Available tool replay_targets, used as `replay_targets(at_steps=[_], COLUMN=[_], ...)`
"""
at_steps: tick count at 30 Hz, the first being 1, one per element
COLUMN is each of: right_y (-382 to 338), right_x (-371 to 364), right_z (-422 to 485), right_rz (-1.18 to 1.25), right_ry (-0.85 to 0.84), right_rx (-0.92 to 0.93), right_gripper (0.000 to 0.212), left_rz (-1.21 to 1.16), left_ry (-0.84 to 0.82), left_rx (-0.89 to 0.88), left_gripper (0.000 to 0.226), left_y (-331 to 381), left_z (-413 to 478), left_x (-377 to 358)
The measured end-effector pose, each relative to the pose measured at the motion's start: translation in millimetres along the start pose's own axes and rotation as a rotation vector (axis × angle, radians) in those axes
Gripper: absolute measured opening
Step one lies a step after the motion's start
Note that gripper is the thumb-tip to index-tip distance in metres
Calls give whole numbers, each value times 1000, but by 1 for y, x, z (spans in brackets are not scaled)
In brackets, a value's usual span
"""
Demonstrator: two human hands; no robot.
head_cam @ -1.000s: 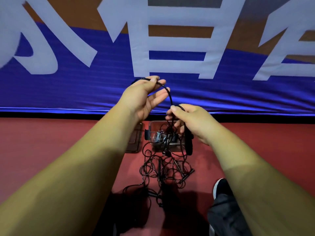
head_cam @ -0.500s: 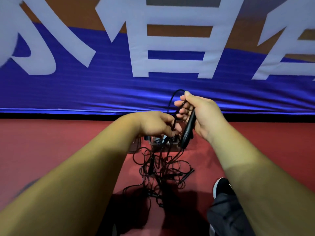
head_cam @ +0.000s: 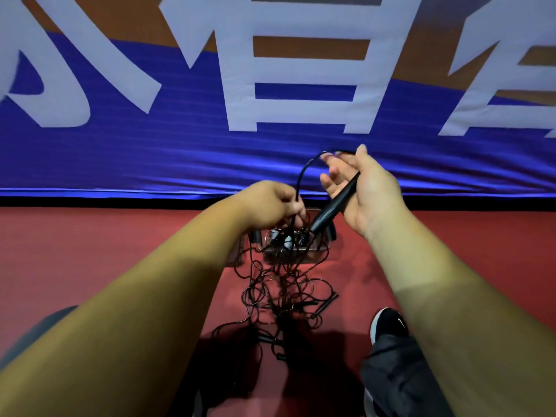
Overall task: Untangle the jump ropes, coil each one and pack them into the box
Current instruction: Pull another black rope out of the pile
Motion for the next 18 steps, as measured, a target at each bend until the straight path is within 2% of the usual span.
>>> replay_targets(at_steps=[2,4,6,10,14,16,18], right_y=[4,12,24,37,37,34,33], right_x=[5,5,4,3,-1,1,9], right_z=[1,-2,-4,-4,-12,-10,-2], right_rz=[-261,-560,-743,-814,-802,-884,-947], right_ry=[0,-70,-151,-226,-358,-284,-166], right_rx=[-33,-51,-54,-64,-33,9,17], right_gripper=[32,28,29,35,21,25,24], left_rz=[-202,-282,-337,-375,-443,-390,-329], left_ry=[65,96,113,259,328,359,358], left_rx=[-3,1,-10,-21,-21,-32,-39], left_gripper=[22,19,16,29,27,34,28], left_y=[10,16,19,20,22,24,27], left_z=[-2,-5,-7,-6,-8,-8,-9], left_x=[5,8,8,15,18,21,24])
Point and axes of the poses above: each hand's wrist, its own z-axis towards the middle knuckle, its own x-axis out of the back of the hand, y = z × x, the point moved 4 cm from there along z, towards the middle knuckle, and after that the axes turned 5 degrees about -z, right-handed, at the moved point
